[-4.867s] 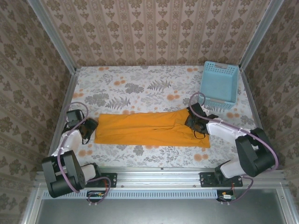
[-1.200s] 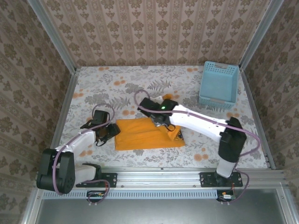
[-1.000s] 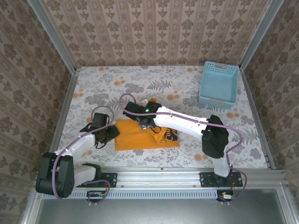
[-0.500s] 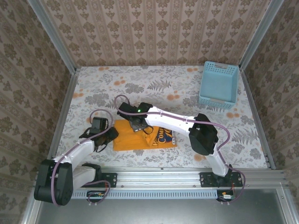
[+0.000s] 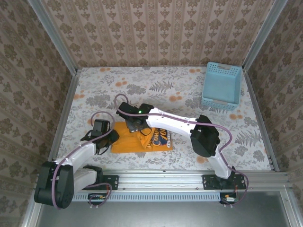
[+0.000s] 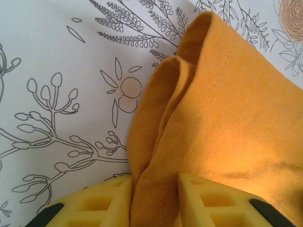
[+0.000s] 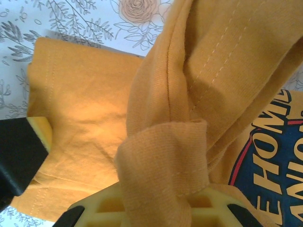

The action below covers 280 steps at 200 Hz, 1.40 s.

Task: Fold the inside-out t-shirt

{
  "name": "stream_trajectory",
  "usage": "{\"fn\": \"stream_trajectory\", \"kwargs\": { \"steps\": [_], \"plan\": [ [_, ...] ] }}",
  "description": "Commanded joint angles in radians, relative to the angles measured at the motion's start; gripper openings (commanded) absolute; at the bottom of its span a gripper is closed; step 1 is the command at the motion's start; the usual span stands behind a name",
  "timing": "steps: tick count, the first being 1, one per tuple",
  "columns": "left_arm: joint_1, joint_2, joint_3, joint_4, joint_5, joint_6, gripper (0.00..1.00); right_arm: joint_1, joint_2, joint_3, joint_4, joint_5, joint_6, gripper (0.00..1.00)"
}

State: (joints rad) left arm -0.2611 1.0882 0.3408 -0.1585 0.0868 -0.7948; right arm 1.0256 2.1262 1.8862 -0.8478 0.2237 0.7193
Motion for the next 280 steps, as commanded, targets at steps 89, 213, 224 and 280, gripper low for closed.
{"fn": "stream_trajectory", "kwargs": {
  "steps": [89,213,224,280],
  "plan": [
    [-0.026,-0.114,-0.030,-0.068,0.023,-0.046,0.43,0.026,0.066,0.139,0.016,-0.069,0.001,0.45],
    [-0.510,-0.078,0.469,-0.491,-0.384,0.047,0.59,-0.263,-0.539,-0.695,0.291,-0.048,0.026,0.59],
    [-0.583,0.003,0.514,-0.453,-0.385,0.047,0.59,-0.288,-0.568,-0.761,0.373,-0.110,0.038,0.58],
    [-0.740,0.281,0.599,-0.194,-0.216,0.075,0.54,-0.340,-0.605,-0.944,0.508,-0.167,0.149,0.53]
  ]
}}
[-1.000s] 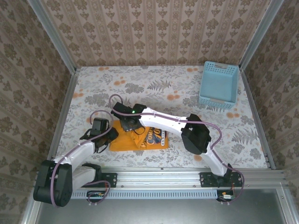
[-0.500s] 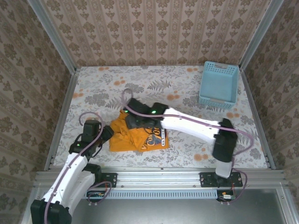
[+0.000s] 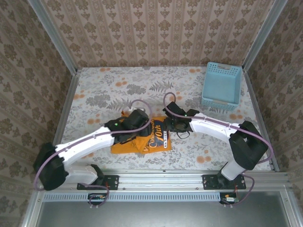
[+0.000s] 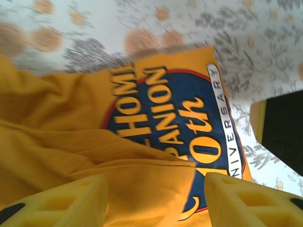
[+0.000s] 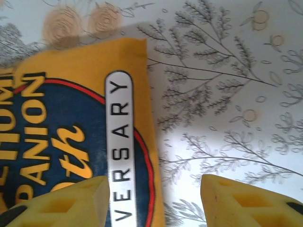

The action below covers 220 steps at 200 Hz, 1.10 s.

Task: Fold the inside-out t-shirt

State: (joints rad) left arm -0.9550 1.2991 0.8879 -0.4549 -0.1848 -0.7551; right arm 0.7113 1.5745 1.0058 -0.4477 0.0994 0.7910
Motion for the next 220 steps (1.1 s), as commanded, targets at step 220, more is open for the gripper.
{"fn": "stream_trajectory", "kwargs": {
  "steps": [220],
  "plan": [
    [0.164,-0.135,-0.180,-0.257,-0.178,-0.127,0.37,0.041,0.027,0.017,0.058,0.057,-0.008,0.55]
  ]
}}
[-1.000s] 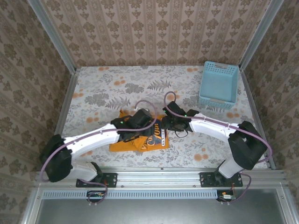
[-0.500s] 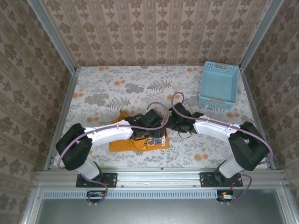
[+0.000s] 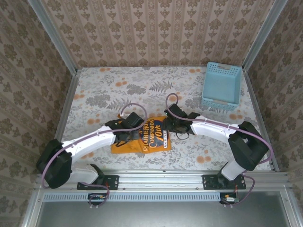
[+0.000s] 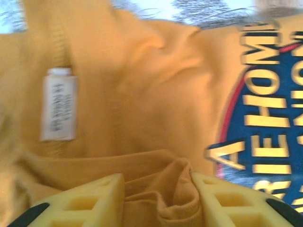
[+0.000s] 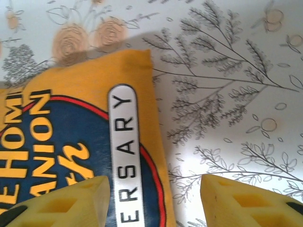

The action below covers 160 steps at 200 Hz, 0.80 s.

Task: Fold the inside-out t-shirt

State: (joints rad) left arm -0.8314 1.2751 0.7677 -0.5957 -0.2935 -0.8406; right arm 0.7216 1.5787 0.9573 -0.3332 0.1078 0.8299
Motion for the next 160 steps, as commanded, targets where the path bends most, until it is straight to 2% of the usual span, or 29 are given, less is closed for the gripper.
{"fn": "stream_trajectory", "kwargs": {
  "steps": [1,41,68,84,101,124,141,151,160],
  "plan": [
    [0.043,-0.117,-0.064,-0.118,-0.069,-0.041,0.37,0.032,0.024,0.067,-0.059,0.050,-0.048,0.55],
    [0.145,-0.342,-0.180,-0.232,-0.088,-0.103,0.25,0.063,0.074,0.123,-0.057,0.040,-0.078,0.54],
    [0.167,-0.476,-0.192,-0.289,-0.133,-0.129,0.27,0.074,0.108,0.169,-0.061,0.035,-0.101,0.54],
    [0.166,-0.503,-0.172,-0.226,-0.088,-0.084,0.30,0.076,0.135,0.197,-0.058,0.019,-0.113,0.53],
    [0.132,-0.451,-0.140,-0.139,-0.017,-0.053,0.38,0.075,0.166,0.228,-0.069,0.016,-0.121,0.52],
    [0.037,-0.301,-0.064,-0.144,-0.066,-0.054,0.54,0.075,0.201,0.260,-0.063,0.003,-0.135,0.52],
    [0.086,-0.189,-0.079,-0.094,0.015,-0.042,0.56,0.073,0.242,0.291,-0.057,-0.039,-0.144,0.51],
    [0.135,-0.146,-0.116,-0.029,0.087,-0.032,0.54,0.070,0.268,0.308,-0.064,-0.046,-0.136,0.51],
    [0.164,-0.119,-0.143,0.011,0.108,-0.031,0.50,0.063,0.285,0.314,-0.075,-0.042,-0.122,0.50]
  ]
}}
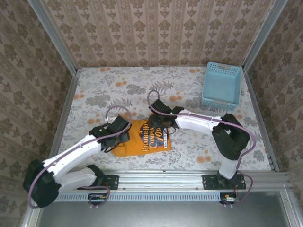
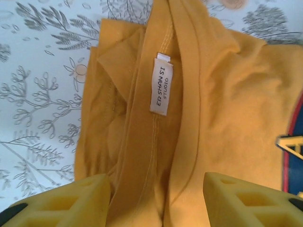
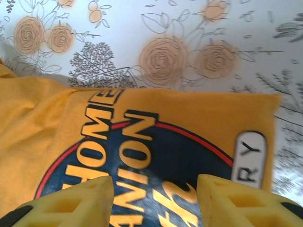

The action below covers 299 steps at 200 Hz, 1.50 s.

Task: Fold the inside-out t-shirt

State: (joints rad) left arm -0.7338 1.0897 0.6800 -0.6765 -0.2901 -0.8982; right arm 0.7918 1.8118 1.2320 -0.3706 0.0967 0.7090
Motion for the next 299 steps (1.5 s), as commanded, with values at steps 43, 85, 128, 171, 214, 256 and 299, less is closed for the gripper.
{"fn": "stream_trajectory", "kwargs": {
  "steps": [43,85,128,171,214,256,299],
  "plan": [
    [0.179,0.135,-0.068,0.126,0.082,0.105,0.35,-0.077,0.062,-0.049,-0.037,0.002,0.069,0.44],
    [0.254,0.214,-0.029,0.243,0.157,0.203,0.27,-0.091,-0.003,-0.175,-0.020,0.030,0.135,0.38],
    [0.240,0.457,0.197,0.308,0.234,0.290,0.27,-0.017,-0.141,-0.341,-0.013,0.053,0.250,0.35],
    [0.185,0.645,0.516,0.193,0.298,0.399,0.36,0.072,-0.302,-0.455,-0.040,0.116,0.352,0.35],
    [0.196,0.372,0.368,0.115,0.122,0.357,0.67,0.047,-0.380,-0.353,-0.086,0.216,0.215,0.46],
    [0.257,0.231,0.165,0.108,0.149,0.340,0.73,-0.005,-0.211,-0.184,-0.037,0.102,0.092,0.49],
    [0.342,0.373,0.158,0.232,0.269,0.336,0.50,-0.020,-0.085,-0.150,-0.047,0.067,0.089,0.49]
  ]
}}
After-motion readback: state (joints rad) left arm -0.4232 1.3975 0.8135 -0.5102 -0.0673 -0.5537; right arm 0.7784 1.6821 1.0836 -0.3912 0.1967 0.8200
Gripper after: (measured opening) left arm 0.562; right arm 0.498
